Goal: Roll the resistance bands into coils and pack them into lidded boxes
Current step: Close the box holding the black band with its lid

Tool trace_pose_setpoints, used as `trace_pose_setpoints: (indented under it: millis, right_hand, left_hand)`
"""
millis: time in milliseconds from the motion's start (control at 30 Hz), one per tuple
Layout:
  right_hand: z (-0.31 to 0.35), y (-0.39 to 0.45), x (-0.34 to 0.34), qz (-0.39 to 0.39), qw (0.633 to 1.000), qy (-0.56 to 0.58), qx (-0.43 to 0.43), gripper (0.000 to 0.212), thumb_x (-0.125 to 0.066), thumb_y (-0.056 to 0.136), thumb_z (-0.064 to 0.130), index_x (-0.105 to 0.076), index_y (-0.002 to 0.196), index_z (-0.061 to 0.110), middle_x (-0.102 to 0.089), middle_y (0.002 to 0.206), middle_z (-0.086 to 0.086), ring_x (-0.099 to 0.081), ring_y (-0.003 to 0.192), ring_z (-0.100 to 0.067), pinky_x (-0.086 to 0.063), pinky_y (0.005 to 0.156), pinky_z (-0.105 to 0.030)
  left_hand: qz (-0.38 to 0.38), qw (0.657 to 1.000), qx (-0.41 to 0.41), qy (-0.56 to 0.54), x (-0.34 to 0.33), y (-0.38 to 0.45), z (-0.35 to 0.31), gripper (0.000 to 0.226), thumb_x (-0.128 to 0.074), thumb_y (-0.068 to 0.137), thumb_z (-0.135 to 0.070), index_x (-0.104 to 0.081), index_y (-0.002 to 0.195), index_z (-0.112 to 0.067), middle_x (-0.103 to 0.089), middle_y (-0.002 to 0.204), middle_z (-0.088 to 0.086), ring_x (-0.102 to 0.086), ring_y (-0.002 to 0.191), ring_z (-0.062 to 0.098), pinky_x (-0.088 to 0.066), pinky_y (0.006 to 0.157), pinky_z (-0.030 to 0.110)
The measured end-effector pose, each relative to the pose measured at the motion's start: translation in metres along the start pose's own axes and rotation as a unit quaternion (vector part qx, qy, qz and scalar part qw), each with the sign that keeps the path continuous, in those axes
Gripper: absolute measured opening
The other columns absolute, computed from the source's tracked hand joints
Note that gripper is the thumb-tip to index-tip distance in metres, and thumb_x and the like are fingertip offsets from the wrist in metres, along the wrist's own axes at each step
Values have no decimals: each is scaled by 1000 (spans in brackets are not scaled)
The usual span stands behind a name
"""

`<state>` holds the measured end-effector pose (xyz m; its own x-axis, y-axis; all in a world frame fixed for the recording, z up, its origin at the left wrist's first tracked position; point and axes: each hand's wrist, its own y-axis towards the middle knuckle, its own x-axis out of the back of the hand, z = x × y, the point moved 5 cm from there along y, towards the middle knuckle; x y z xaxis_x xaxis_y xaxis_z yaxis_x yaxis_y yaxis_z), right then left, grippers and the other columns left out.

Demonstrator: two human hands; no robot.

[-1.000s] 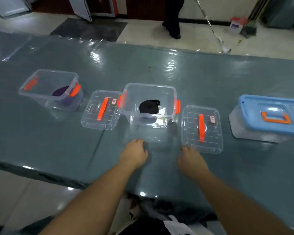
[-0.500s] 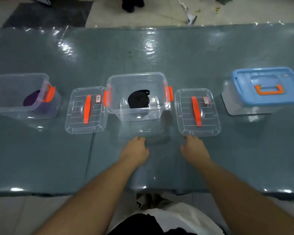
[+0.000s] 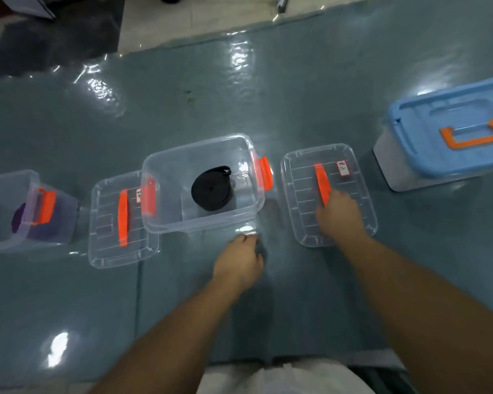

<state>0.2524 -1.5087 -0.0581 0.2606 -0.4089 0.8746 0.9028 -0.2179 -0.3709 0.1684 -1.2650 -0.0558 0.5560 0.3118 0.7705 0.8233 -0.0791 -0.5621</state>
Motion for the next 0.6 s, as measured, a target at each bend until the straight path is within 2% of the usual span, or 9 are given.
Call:
trace_pose_setpoints:
  millis: [133, 333, 467, 600]
  right_hand:
    - [6, 26, 2, -8, 1000, -11, -4, 37, -54, 101, 17, -53, 129, -7, -59, 130, -27, -57, 120, -43, -44, 104, -48]
    - [7, 40, -3, -22, 995, -92, 22, 29, -55, 100, 7, -54, 126, -4, -60, 126, -24, -60, 114, -36, -50, 98, -42]
    - [10, 41, 1, -12, 997, -75, -5, 30, -56, 99, 5, -55, 126, -6, -59, 127, -27, -62, 115, -41, -51, 97, -46]
    - [2, 23, 5, -8, 999, -31, -25, 31, -64, 93, 11, -57, 118, -5, -60, 123, -29, -62, 113, -46, -51, 93, -47]
  left_hand:
    - [15, 1000, -9, 3, -9, 15, -8, 41, -53, 96, -32, -54, 137, -25, -54, 140, 4, -55, 128, 30, -52, 102, 44]
    - [21, 999, -22, 33, -12, 23, -12, 42, -52, 97, -31, -51, 138, -24, -53, 139, 1, -53, 128, 26, -52, 94, 41]
    - [14, 999, -28, 33, -12, 19, -8, 37, -51, 97, -29, -55, 134, -23, -55, 134, 1, -54, 126, 26, -51, 91, 40]
    - [2, 997, -48, 54, -6, 4, -4, 31, -50, 99, -29, -59, 127, -20, -57, 132, 2, -57, 121, 28, -51, 91, 40]
